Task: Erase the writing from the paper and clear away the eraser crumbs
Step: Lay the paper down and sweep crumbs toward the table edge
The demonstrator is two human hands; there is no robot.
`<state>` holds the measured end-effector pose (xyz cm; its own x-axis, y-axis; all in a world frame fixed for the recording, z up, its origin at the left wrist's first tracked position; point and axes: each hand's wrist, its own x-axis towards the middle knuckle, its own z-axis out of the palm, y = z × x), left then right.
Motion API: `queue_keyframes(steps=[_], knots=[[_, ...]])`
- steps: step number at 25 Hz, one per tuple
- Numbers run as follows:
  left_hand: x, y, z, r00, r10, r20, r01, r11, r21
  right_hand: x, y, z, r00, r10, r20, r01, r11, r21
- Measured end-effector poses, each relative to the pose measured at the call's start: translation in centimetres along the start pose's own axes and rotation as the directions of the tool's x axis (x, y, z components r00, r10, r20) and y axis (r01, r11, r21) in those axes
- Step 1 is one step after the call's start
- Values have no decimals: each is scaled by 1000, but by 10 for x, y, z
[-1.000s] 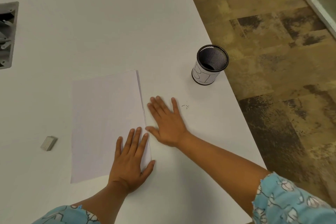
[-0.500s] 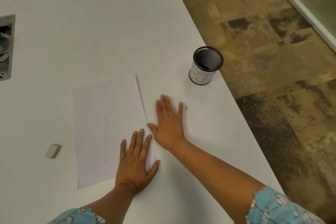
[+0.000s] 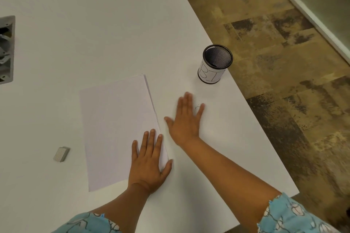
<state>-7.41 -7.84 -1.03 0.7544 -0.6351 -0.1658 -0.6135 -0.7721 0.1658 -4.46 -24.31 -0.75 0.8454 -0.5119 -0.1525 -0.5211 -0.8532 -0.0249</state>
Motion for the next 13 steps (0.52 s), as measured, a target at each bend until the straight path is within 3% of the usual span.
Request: queue_keyframes(steps=[2,5,6,9,10,13], knots=[[0,1,0,1000,-3,-1,3,1000,-1,-3,0,1,990,-134,33,132,990,47],[0,0,1,1000,1,-5,-1,1000,-11,7,18,-4,998,30,50,-31,999,9],[0,0,1,1000,5,-6,-5,1000,-9,4,22,-6,999,22,28,-22,999,23],[-1,0,1,1000,6,-3,-6,1000,-15,-23,25,-2,937,-347,32,343,935,87],[-1,0,1,1000,4,-5,-4,1000,-22,-28,27,-1,917,-395,55,389,916,97],[0,-2,4,1000,1,-27,-2,1000,-27,-11,40,-8,960,-272,-72,280,945,168]])
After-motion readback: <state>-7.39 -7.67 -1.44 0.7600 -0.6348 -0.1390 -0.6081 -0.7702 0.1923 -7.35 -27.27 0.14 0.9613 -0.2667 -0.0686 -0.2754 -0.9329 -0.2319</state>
